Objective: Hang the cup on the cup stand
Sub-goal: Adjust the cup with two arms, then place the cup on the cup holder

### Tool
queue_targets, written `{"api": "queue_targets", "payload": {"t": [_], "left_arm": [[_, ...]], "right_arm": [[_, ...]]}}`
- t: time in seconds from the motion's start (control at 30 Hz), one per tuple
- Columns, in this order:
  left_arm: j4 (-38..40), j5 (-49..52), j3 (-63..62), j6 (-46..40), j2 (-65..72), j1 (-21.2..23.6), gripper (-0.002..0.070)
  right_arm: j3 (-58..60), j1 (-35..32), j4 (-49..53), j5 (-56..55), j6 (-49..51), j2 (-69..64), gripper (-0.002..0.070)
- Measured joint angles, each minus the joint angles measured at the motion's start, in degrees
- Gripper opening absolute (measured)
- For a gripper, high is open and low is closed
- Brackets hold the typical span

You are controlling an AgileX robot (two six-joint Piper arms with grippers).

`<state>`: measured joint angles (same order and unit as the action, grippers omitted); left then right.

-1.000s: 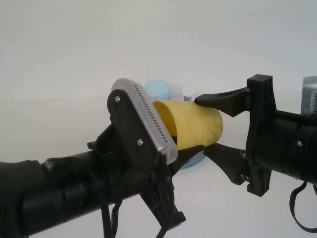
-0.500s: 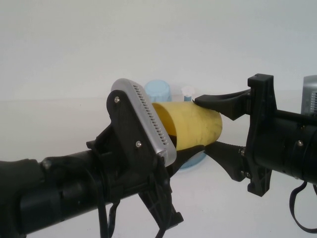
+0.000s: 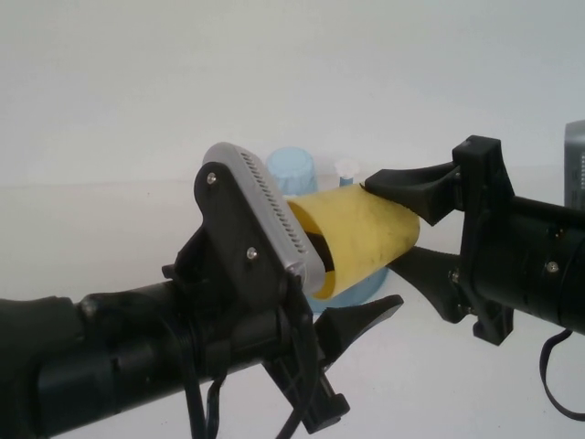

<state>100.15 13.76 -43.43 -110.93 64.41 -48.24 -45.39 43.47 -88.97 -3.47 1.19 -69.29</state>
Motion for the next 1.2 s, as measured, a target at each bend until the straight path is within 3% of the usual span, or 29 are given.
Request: {"api": "queue_targets", "payload": {"t": [0.37,0.6,0.73,0.87,0.97,1.07,1.13,1.2], "left_arm": [[0.0,-2.9,0.3,4.0,0.0,0.0,0.0391],[0.0,-5.3,3.2,4.7,-0.6,0.0,0.0391],[0.0,-4.7,3.2,5.3,-2.4,0.0,0.0391],[0.0,-4.2,3.2,6.9,-4.9,0.0,0.0374],[0.0,-7.7,3.2,9.5,-6.5,0.0,0.0286],[0.1,-13.1,3.6,11.3,-7.3,0.0,0.0139],[0.2,-15.3,4.2,11.6,-7.2,0.0,0.0059],[0.3,-15.0,5.2,11.6,-6.2,0.1,0.0027]], "right_arm": [[0.0,0.0,-0.1,-4.4,-5.9,0.0,0.0512],[0.0,0.0,-0.2,-13.3,-10.1,4.0,0.0512],[0.0,0.0,-0.5,-19.3,-18.6,6.4,0.0511],[0.0,0.0,-1.1,-24.0,-34.8,8.1,0.0511],[0.0,0.0,-1.6,-25.9,-51.5,8.6,0.0511],[0.0,0.0,-2.5,-26.4,-67.7,8.6,0.0511],[0.0,0.0,-3.0,-26.4,-74.9,8.6,0.0511],[0.0,0.0,-3.1,-26.6,-78.2,8.6,0.0511]]}}
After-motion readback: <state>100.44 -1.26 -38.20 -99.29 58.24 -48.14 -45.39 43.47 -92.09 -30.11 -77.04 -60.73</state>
